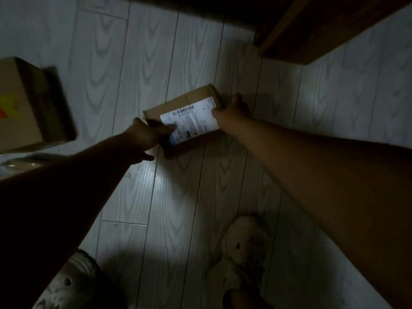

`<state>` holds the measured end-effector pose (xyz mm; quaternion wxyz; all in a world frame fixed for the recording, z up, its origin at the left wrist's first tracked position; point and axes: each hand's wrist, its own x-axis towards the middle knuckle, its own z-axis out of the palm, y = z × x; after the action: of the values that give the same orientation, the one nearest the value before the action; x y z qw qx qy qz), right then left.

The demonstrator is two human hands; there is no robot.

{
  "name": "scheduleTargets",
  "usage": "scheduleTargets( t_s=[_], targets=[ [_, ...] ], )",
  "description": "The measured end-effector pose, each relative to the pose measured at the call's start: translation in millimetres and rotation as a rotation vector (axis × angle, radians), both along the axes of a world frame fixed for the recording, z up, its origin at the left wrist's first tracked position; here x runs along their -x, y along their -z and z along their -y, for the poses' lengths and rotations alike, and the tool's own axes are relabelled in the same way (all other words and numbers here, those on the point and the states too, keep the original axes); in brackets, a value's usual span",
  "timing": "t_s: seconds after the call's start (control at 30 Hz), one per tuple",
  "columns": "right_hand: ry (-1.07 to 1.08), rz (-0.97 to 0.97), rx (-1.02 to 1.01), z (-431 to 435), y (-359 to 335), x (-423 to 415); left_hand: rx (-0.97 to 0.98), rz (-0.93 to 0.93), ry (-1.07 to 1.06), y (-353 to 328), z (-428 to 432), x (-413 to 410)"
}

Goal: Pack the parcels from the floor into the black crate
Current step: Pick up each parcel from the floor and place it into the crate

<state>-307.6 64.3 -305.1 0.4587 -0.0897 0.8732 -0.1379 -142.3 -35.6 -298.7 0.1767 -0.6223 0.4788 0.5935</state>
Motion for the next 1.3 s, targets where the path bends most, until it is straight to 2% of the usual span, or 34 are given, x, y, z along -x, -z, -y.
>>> scheduleTargets(
  t_s=[0.07,0.13,0.2,0.3,0.53,0.73,0.93,1.03,1.23,1.3],
  targets=[
    [0.041,0.074,0.006,1.2,15.0,-7.9,-0.051,-0.052,-0.029,10.6,-4.8,1.3],
    [0.061,0.110,0.020,-4.6,15.5,-17.7,-0.007,-0.064,-0.106,13.5,-6.8,-1.2],
    [0.093,0.110,0.044,-11.8,1.1,-26.7,0.045,-0.061,-0.170,1.8,-7.1,-6.8],
    [0.122,0.104,0.076,-19.1,-48.1,-38.0,0.020,-0.106,-0.165,-44.2,-3.2,-19.7],
    [0.131,0.077,0.153,-5.1,-239.3,-80.5,0.040,-0.252,-0.123,-234.9,29.4,-59.1],
    [0.190,0.040,0.241,15.5,-435.6,-143.2,0.058,-0.372,0.047,-422.2,64.4,-125.3],
    [0.223,-0.020,0.406,15.4,-578.6,-207.8,0.116,-0.476,0.139,-570.1,80.9,-182.8],
    [0.139,-0.073,0.503,11.0,-633.6,-232.5,0.201,-0.527,0.137,-627.0,80.7,-208.0],
    [-0.166,-0.301,0.709,-3.4,-720.6,-275.2,0.425,-0.628,0.084,-727.0,57.4,-259.2],
    [-0.264,-0.329,0.698,-11.2,-744.7,-289.0,0.506,-0.644,0.097,-751.5,46.6,-275.3]
  ],
)
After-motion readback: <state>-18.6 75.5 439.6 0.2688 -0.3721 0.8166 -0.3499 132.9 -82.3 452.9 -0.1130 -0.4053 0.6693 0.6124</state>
